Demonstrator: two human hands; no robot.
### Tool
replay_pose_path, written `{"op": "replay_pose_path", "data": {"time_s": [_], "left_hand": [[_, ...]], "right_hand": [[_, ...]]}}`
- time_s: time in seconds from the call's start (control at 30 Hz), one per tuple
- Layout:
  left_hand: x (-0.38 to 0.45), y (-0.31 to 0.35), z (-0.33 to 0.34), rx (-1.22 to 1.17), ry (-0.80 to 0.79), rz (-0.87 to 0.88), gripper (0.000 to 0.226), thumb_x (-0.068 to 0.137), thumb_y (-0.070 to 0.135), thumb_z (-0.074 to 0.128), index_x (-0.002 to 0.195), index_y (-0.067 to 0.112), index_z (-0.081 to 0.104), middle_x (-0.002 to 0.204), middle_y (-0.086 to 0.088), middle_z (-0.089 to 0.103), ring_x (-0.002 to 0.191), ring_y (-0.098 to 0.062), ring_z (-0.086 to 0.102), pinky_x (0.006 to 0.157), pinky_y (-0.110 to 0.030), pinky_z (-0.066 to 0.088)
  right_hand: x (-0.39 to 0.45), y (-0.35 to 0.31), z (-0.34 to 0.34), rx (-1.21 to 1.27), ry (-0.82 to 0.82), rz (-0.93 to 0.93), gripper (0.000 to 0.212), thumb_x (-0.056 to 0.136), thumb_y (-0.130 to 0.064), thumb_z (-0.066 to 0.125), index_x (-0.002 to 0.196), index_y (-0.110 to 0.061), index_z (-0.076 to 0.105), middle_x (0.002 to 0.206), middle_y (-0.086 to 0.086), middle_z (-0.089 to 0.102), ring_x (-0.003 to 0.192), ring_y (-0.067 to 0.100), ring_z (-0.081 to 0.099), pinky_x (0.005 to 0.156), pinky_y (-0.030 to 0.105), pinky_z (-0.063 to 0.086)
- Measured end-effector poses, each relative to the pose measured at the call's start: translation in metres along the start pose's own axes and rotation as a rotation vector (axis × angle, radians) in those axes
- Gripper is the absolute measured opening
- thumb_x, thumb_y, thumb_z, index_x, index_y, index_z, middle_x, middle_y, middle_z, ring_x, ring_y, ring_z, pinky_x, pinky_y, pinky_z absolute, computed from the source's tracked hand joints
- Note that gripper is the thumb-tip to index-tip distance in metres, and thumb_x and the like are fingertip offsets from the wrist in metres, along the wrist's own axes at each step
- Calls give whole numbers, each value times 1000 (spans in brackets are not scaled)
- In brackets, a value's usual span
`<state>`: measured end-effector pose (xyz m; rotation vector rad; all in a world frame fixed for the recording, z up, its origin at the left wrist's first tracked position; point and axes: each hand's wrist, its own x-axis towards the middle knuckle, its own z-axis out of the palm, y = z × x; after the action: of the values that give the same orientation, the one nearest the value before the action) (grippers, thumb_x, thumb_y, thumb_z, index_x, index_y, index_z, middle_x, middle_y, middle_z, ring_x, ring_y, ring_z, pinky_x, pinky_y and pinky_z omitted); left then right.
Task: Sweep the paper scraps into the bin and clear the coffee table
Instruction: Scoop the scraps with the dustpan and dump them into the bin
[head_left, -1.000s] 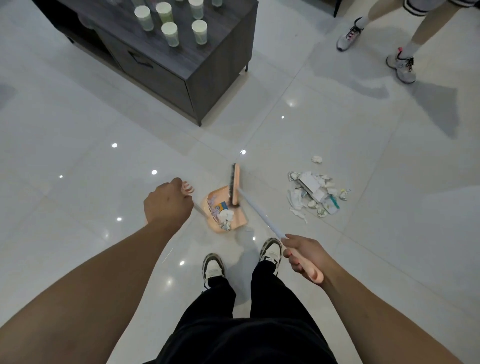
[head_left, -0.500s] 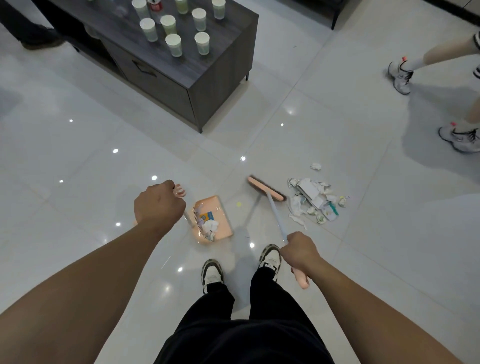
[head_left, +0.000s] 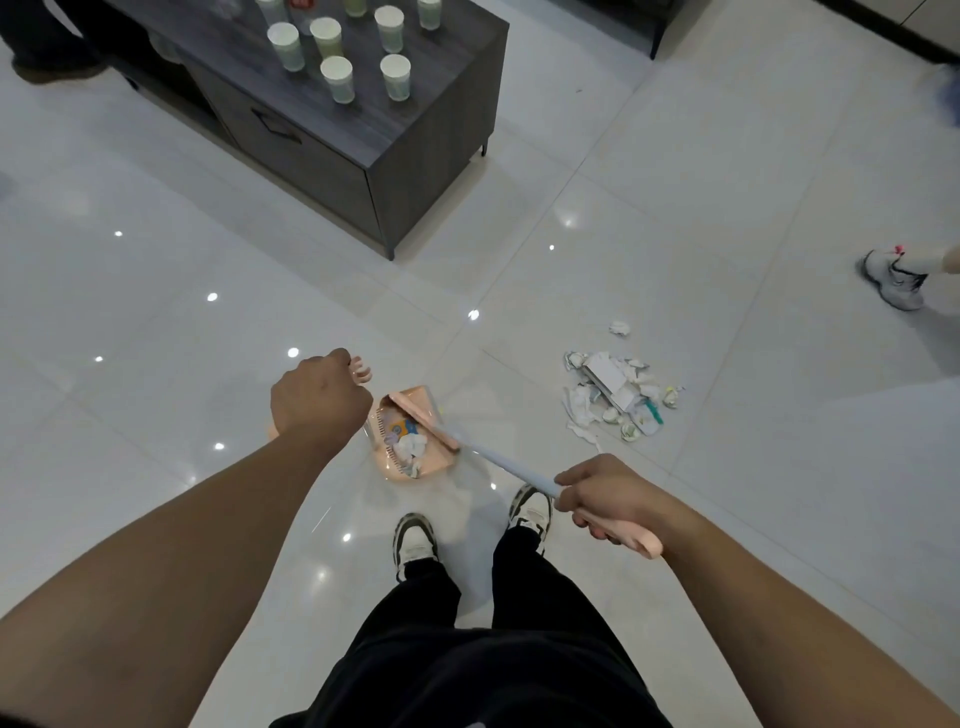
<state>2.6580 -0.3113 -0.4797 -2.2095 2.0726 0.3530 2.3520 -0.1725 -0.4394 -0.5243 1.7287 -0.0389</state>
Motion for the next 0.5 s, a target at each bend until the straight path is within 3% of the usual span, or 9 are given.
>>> {"op": "replay_pose_path", "data": {"time_s": [0.07,0.17,0.2,0.23,0.27,0.3,0.4,0.5], "left_hand": [[-1,-2,0,-1,-2,1,8,71,15,52,78,18,54,65,-1,49,60,-30,47,56,-28,29],[-3,-11,-3,-21,0,5,8,70,16,51,77,18,54,67,-2,52,61,-31,49,57,-29,31],[-4,-15,-4,-26,4,11,8,70,16,51,77,19,54,68,-3,53,61,-31,49,58,-29,32],[-4,-20,-6,-27,10,17,7,70,17,51,76,20,54,68,-3,53,62,-31,49,59,-29,33],[-4,-25,-8,-29,19,19,6,71,18,50,75,21,52,67,-2,52,61,-31,49,59,-30,34],[-4,-30,-10,-33,29,17,4,72,19,49,73,22,51,65,-1,50,61,-31,49,59,-30,34],[-3,-44,-18,-50,57,-5,3,71,20,48,69,22,49,62,1,50,60,-31,50,59,-30,36],[-5,-61,-22,-49,65,-31,4,71,20,49,68,20,50,62,0,52,60,-30,51,58,-30,36]], "right_hand": [[4,0,10,3,23,-24,40,81,-3,66,119,-14,63,68,14,56,38,18,43,39,17,31],[16,2,27,21,85,-37,39,80,-3,63,118,-1,62,69,12,47,36,19,38,39,17,30],[17,2,31,29,108,-54,31,78,-2,62,108,3,62,69,11,42,40,20,35,39,19,29],[20,4,34,54,131,-64,41,75,0,61,112,7,43,68,9,38,43,20,32,40,22,29],[24,7,37,64,158,-65,36,73,2,59,72,-21,33,65,8,36,44,20,31,41,23,29],[25,8,40,84,187,-69,26,72,4,59,60,-13,43,58,6,35,42,20,32,41,23,30],[30,17,46,147,228,-34,36,71,5,64,58,-16,37,39,-2,35,35,20,35,39,21,32],[33,18,55,228,255,-34,27,71,4,68,64,-11,46,47,4,41,37,22,40,43,24,36]]}}
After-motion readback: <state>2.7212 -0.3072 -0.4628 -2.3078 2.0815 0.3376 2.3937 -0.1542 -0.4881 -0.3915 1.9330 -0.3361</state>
